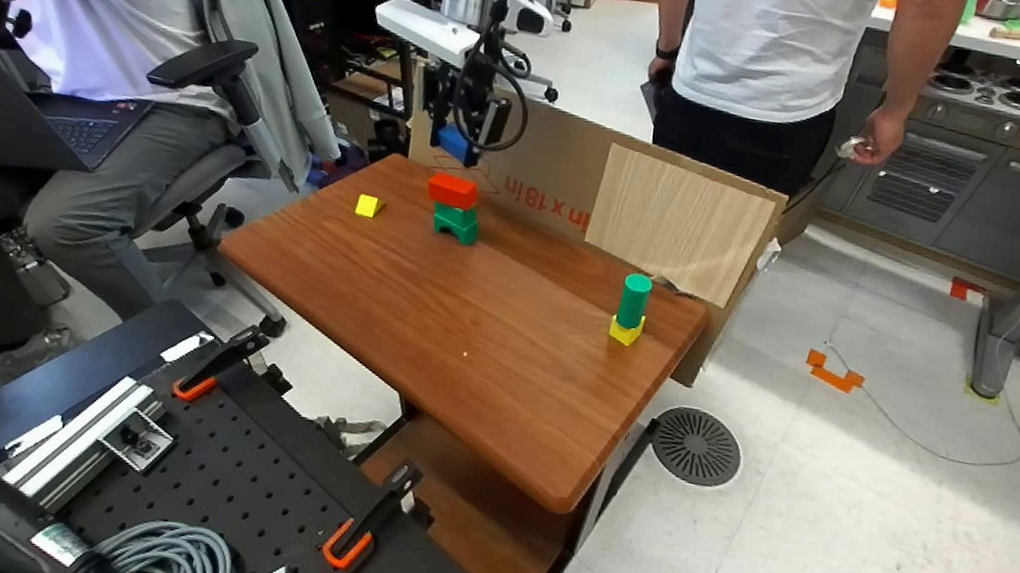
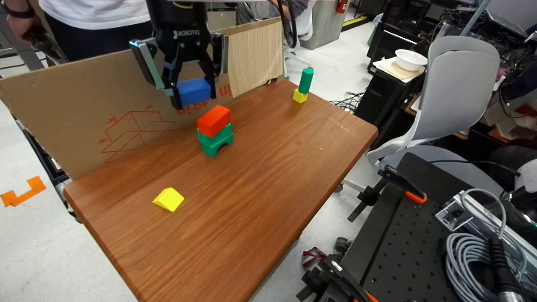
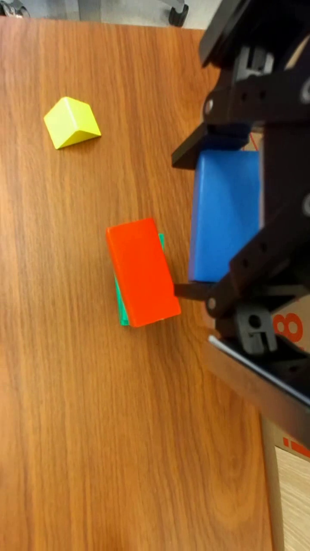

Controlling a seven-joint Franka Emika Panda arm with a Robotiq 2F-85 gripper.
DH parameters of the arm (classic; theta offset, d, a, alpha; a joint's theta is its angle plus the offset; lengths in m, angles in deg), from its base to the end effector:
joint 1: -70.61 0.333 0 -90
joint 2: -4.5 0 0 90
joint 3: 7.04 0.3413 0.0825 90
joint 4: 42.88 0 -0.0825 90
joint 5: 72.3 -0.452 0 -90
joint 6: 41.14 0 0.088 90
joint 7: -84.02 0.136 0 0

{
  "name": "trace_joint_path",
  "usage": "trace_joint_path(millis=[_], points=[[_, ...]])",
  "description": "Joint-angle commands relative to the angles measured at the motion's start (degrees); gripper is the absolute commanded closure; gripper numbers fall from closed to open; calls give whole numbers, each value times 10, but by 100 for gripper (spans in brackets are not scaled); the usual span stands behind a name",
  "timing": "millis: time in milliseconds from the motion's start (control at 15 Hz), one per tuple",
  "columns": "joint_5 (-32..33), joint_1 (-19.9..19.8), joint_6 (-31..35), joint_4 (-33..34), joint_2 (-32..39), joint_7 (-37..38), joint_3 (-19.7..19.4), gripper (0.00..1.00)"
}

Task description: Put the blue building block on top of the orange building block

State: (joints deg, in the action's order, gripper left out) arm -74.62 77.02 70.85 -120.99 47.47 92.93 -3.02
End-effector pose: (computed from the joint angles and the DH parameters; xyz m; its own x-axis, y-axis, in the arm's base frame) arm 0.7763 0.1373 0.2170 0.9857 -0.0017 -0.1684 -0.0114 -0.9983 -0.0570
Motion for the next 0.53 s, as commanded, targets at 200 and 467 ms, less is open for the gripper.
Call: trace_joint_path(millis=[200, 467], points=[[-11, -2, -37, -70, -55, 6, -5, 58], [-7, -2, -38, -93, -62, 9, -9, 58]])
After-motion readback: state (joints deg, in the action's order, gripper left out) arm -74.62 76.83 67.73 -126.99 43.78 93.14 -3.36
